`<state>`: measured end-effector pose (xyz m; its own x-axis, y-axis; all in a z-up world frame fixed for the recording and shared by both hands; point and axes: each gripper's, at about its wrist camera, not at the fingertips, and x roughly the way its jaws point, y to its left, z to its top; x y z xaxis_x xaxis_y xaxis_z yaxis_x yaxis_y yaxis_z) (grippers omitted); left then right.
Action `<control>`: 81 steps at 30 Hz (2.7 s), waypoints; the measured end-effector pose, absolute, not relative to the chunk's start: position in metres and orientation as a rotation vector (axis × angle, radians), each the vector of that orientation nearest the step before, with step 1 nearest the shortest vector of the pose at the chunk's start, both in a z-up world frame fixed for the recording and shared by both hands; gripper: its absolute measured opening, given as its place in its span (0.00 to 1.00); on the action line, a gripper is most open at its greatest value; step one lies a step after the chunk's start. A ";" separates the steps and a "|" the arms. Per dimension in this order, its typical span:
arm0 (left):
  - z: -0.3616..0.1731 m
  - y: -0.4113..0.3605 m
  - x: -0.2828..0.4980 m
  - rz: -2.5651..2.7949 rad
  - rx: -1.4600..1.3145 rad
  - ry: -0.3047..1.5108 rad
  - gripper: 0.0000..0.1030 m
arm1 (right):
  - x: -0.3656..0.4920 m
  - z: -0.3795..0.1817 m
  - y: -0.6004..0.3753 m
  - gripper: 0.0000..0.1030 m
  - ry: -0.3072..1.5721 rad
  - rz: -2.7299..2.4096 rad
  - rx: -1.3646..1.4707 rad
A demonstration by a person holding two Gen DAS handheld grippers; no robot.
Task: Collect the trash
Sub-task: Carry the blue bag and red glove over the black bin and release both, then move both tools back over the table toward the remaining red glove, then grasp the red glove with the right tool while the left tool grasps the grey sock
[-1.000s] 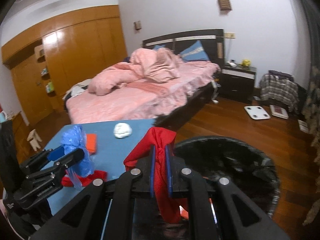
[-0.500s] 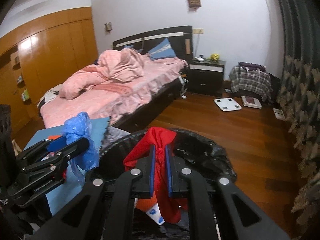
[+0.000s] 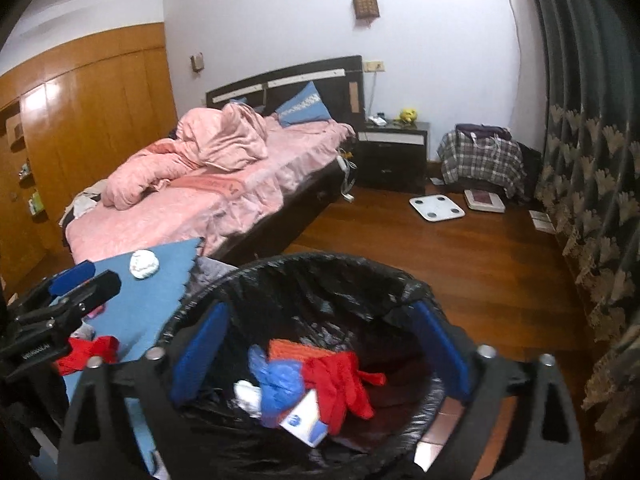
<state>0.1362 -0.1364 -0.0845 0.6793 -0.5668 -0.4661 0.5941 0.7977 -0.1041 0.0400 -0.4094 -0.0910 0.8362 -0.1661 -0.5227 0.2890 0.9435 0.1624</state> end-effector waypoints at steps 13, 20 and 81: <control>-0.085 0.013 0.131 -0.342 0.050 0.496 0.87 | 0.086 -0.088 -0.287 0.94 0.553 0.009 0.201; -0.100 0.078 0.129 -0.205 0.045 0.537 0.87 | 0.113 -0.106 -0.218 0.94 0.599 0.132 0.170; -0.128 0.136 0.131 -0.075 -0.005 0.600 0.87 | 0.160 -0.145 -0.143 0.13 0.732 0.259 0.114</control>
<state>0.1308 0.1364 -0.1279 0.8228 -0.0718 -0.5637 0.0690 0.9973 -0.0263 0.1600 -0.1433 -0.1453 0.7139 0.2730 -0.6448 -0.1940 0.9619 0.1925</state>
